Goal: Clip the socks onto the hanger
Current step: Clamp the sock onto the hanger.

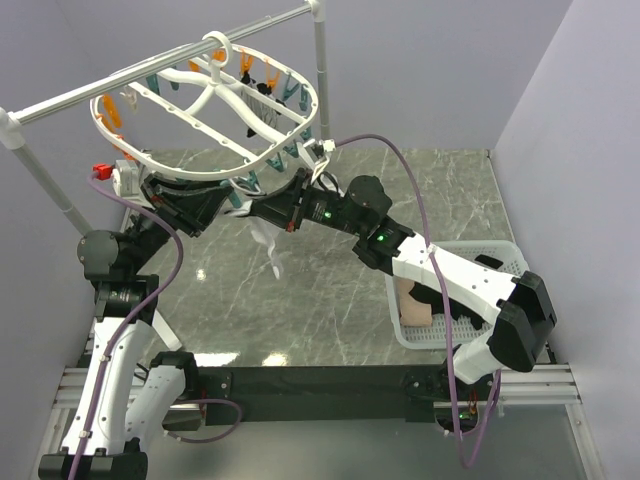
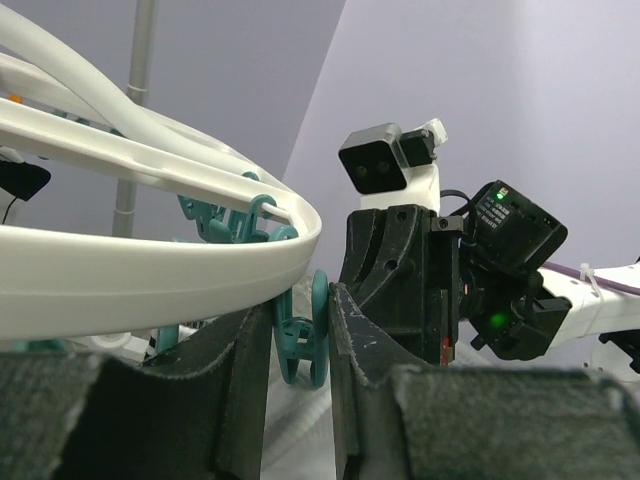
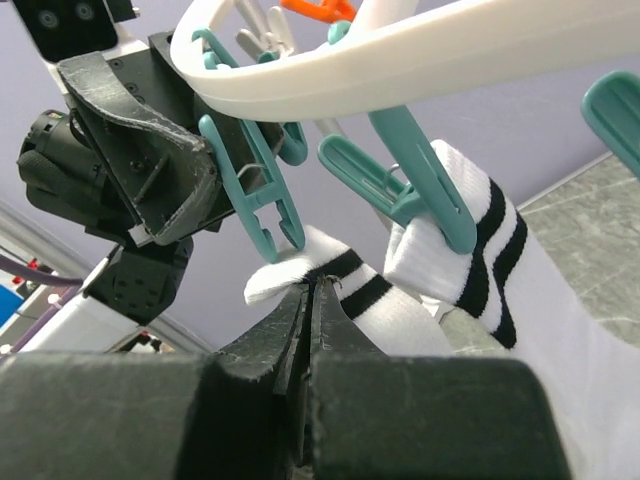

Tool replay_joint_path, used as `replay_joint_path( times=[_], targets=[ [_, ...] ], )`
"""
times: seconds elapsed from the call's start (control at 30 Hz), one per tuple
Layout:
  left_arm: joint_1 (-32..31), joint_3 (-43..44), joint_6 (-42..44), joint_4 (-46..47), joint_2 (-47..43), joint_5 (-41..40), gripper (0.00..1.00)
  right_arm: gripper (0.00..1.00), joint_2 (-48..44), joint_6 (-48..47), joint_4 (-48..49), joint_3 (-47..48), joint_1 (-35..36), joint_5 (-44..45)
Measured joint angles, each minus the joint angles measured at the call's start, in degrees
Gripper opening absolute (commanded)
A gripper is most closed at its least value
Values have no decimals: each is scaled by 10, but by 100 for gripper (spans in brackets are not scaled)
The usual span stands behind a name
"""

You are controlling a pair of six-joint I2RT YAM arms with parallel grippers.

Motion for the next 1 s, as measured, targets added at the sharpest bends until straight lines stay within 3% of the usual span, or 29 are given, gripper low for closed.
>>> replay_joint_path(
  times=[1.0],
  targets=[
    [0, 17, 30, -1, 0, 23, 28, 0, 0, 70, -58, 2, 0, 12]
  ],
)
